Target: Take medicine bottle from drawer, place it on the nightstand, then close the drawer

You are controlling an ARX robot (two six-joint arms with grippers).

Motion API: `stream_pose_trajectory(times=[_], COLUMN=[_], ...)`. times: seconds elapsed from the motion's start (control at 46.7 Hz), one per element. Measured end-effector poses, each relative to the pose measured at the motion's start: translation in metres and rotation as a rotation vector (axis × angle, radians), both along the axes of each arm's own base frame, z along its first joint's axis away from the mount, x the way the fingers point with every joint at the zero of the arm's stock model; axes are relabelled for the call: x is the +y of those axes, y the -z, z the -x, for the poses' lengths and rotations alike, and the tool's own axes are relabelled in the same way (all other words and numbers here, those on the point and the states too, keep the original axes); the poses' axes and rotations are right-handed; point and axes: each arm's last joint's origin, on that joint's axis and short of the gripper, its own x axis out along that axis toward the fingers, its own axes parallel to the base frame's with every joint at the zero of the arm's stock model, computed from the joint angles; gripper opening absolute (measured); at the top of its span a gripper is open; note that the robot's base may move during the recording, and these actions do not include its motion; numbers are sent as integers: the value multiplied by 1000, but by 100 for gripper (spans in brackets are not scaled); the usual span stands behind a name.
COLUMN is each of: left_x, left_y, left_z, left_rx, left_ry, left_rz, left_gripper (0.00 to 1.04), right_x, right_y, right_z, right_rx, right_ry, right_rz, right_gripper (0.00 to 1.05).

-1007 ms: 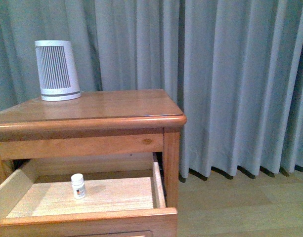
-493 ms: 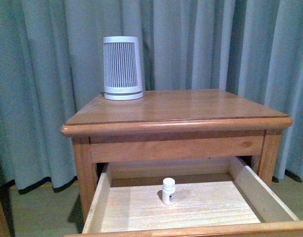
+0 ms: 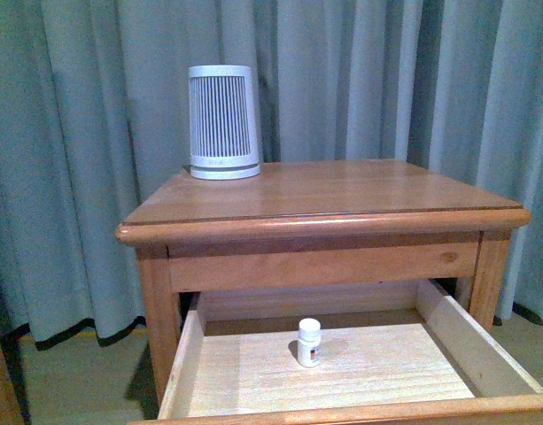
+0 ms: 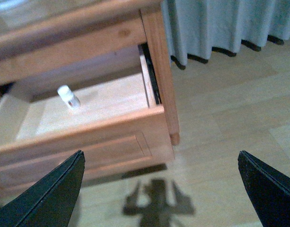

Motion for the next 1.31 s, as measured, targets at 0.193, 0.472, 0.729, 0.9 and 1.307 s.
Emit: stream_pose_trajectory(times=[0.193,0.472,0.729,0.9,1.307], left_x=[0,0,0,0,0], left_y=[0,0,0,0,0], left_z=[0,0,0,0,0], left_rx=[0,0,0,0,0], left_ry=[0,0,0,0,0], left_rz=[0,0,0,0,0], left_gripper=[98,98,98,98,98], right_x=[-11,11,54,76,128], right_y=[-82,-126,-105,-81,-27], right_z=[-43,-119,-179,-212,-260], right_rx=[-110,-46,100,180,289], right_ry=[-9,-134,-241,-283,-404], right_rz=[6,110,193,249,284], right_gripper=[98,98,98,98,98])
